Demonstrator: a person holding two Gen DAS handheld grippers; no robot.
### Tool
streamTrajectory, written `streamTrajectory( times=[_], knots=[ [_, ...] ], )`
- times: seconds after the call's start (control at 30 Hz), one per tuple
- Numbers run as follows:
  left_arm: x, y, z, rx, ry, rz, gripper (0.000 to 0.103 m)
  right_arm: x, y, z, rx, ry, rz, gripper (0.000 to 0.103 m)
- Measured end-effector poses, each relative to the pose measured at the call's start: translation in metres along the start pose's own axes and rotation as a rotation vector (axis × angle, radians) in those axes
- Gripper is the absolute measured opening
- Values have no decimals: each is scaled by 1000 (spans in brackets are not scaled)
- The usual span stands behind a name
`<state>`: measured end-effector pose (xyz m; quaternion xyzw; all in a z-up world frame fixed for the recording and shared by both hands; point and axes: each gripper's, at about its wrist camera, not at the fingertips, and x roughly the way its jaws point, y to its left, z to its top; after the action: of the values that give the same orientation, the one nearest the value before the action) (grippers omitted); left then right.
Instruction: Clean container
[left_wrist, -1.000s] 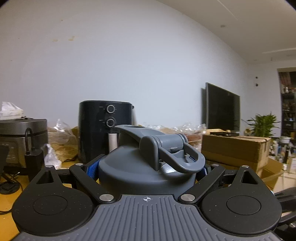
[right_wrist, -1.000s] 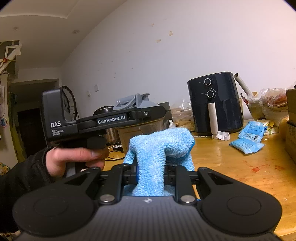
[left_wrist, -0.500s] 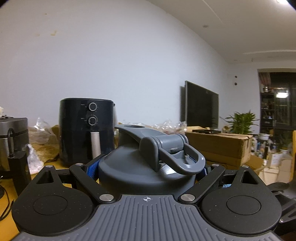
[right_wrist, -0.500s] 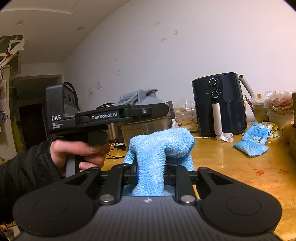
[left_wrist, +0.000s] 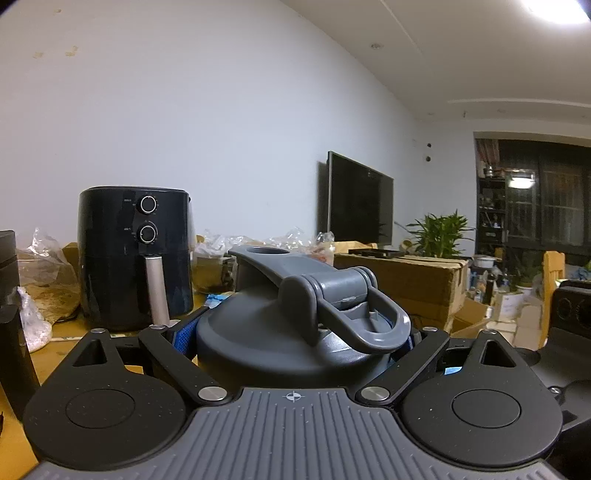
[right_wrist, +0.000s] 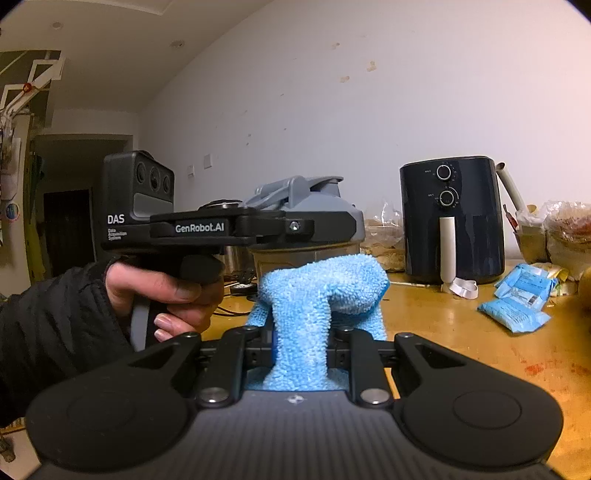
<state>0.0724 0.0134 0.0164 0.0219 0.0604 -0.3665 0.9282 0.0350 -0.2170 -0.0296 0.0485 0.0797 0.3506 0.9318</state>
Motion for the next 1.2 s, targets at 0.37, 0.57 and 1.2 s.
streamTrajectory(
  times=[0.37,0.57,1.2],
  knots=[
    [-1,-2,-1,-1,1,-5,95,7,1,6,-30,-8,-41,18],
    [0,-2,0,0,4,-3,95,4,3,11,-37,-31,-44,18],
    [0,-1,1,0,1,-2,95,2,3,22,-57,-25,-31,20]
  ],
)
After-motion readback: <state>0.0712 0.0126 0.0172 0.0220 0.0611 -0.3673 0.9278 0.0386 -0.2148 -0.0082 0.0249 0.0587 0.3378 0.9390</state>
